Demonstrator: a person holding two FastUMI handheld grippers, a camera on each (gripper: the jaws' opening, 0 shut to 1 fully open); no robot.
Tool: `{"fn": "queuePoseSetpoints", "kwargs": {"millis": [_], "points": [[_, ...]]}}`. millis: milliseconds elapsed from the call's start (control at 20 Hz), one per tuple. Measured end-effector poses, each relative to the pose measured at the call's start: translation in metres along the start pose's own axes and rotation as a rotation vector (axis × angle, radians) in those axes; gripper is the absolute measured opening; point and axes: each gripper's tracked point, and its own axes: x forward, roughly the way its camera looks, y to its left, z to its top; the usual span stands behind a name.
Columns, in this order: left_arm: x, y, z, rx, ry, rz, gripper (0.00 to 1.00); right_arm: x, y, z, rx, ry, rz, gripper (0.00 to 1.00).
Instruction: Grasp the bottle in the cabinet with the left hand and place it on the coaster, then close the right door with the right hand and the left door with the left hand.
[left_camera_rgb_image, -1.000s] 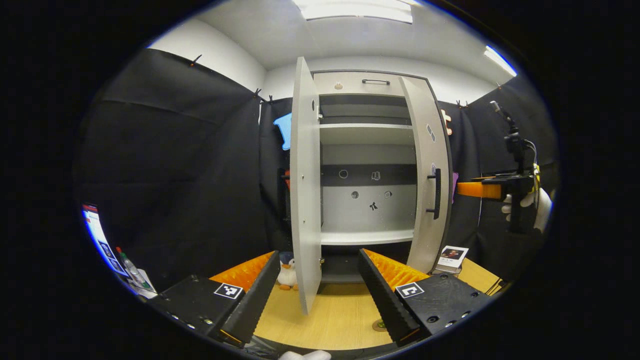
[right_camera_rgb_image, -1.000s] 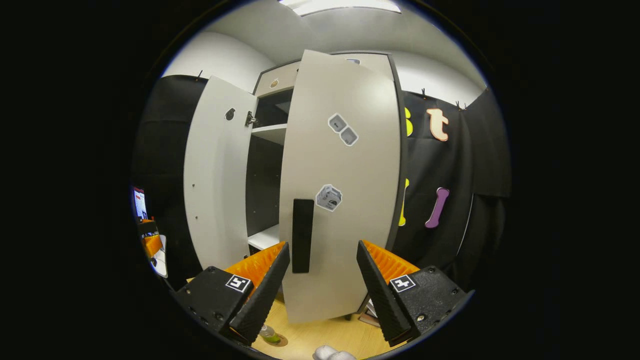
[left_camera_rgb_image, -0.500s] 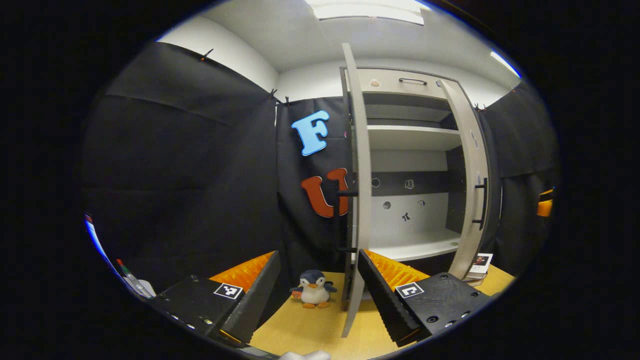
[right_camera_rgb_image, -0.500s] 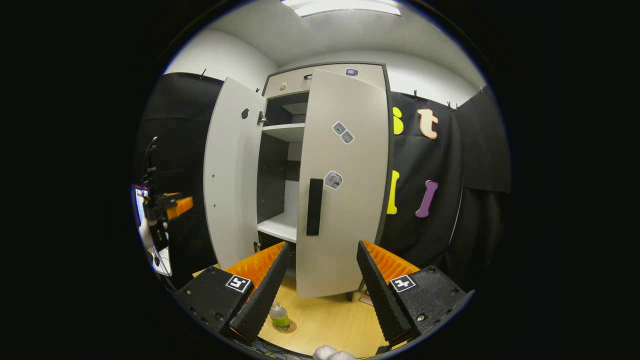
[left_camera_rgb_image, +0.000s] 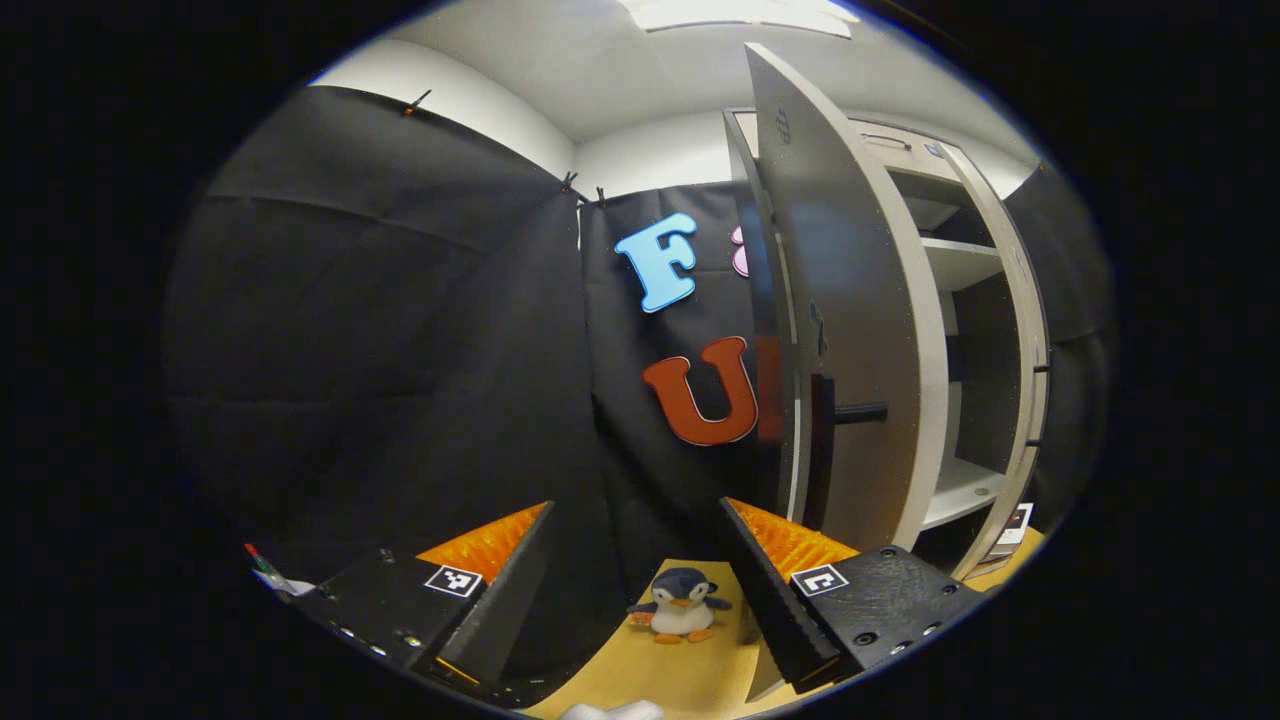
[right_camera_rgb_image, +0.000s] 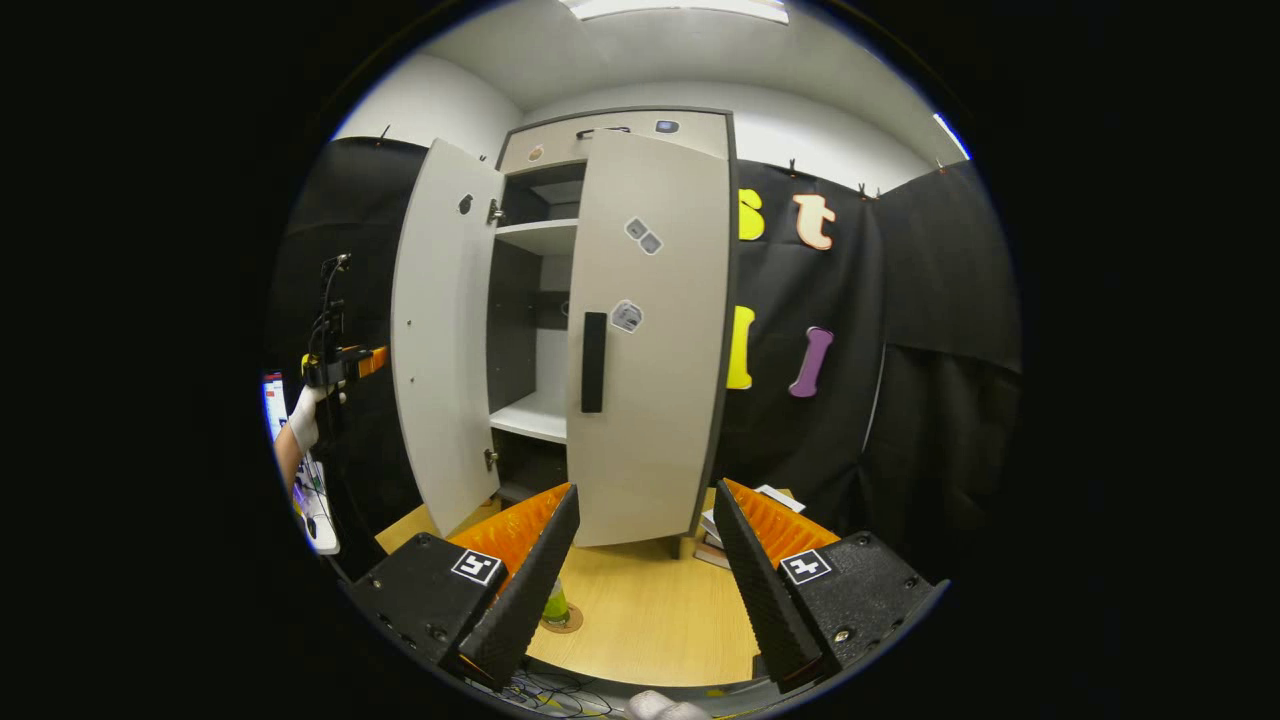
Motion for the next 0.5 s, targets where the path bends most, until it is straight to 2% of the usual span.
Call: {"fn": "queuePoseSetpoints", "kwargs": {"millis": [150, 250, 500], "points": [[0.009, -0.015, -0.001, 0.023, 0.004, -0.035, 0.96, 0.0, -0.006, 0.003, 0.013, -0.006, -0.021, 0.83], [0.008, -0.015, 0.004, 0.051, -0.009, -0.032, 0.87, 0.001, -0.003, 0.003, 0.024, -0.008, -0.012, 0.83], [0.005, -0.022, 0.002, 0.018, 0.007, -0.032, 0.87, 0.005, -0.001, 0.004, 0.004, -0.004, 0.017, 0.83]]}}
